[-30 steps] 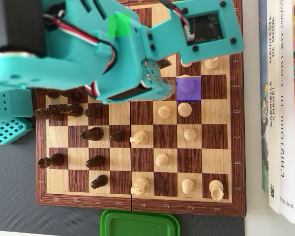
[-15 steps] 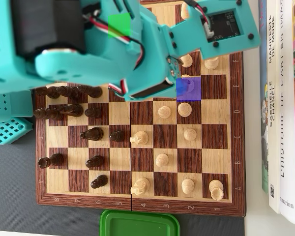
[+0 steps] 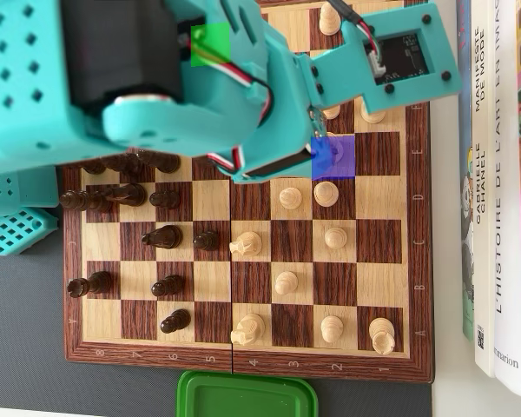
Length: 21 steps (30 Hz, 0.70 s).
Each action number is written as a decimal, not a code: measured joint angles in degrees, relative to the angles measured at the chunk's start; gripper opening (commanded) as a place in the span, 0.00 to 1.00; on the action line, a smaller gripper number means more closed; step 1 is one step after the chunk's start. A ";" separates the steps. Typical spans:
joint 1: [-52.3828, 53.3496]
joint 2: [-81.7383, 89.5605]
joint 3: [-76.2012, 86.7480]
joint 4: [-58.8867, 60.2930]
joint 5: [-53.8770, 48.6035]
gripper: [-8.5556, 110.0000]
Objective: Play chess
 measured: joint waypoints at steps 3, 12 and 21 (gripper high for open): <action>0.26 -1.58 -1.14 0.00 0.00 0.19; 0.44 -3.60 -3.60 0.00 0.00 0.19; 1.05 -3.60 -3.60 0.00 0.00 0.19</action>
